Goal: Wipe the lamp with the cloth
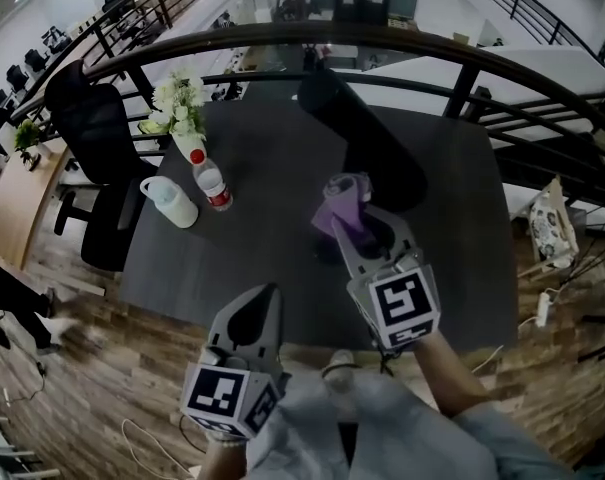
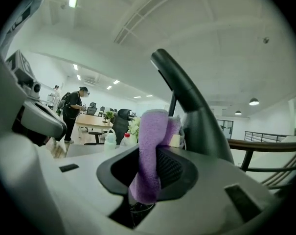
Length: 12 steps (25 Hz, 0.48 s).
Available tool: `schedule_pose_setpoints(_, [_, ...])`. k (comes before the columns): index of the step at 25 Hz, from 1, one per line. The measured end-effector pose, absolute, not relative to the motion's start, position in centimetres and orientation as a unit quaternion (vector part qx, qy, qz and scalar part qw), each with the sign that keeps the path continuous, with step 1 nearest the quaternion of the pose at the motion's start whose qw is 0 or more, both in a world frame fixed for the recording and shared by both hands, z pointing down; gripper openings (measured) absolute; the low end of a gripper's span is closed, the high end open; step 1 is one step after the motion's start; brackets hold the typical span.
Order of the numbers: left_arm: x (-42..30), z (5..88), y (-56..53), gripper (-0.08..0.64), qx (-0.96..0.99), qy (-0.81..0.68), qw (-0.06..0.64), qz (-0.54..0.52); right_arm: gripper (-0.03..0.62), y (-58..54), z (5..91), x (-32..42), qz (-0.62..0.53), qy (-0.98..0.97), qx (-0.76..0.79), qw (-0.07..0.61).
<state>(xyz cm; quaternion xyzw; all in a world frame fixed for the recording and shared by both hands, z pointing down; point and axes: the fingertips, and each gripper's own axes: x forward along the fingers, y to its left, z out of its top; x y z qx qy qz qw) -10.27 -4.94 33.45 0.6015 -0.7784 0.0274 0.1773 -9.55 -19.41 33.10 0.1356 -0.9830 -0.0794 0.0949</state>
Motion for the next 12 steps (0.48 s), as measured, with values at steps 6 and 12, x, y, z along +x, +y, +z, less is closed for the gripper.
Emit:
schedule_pose_setpoints(6, [-10.4, 33.9, -5.0, 0.009, 0.599, -0.779, 0.184, 0.032, 0.092, -19.2, 37.9, -10.1, -0.051, -0.981, 0.128, 0.134])
schedule_pose_setpoints(12, [-10.3, 34.1, -4.7, 0.009, 0.589, -0.784, 0.190, 0.038, 0.092, -19.3, 43.0, -9.6, -0.013, -0.975, 0.132, 0.181])
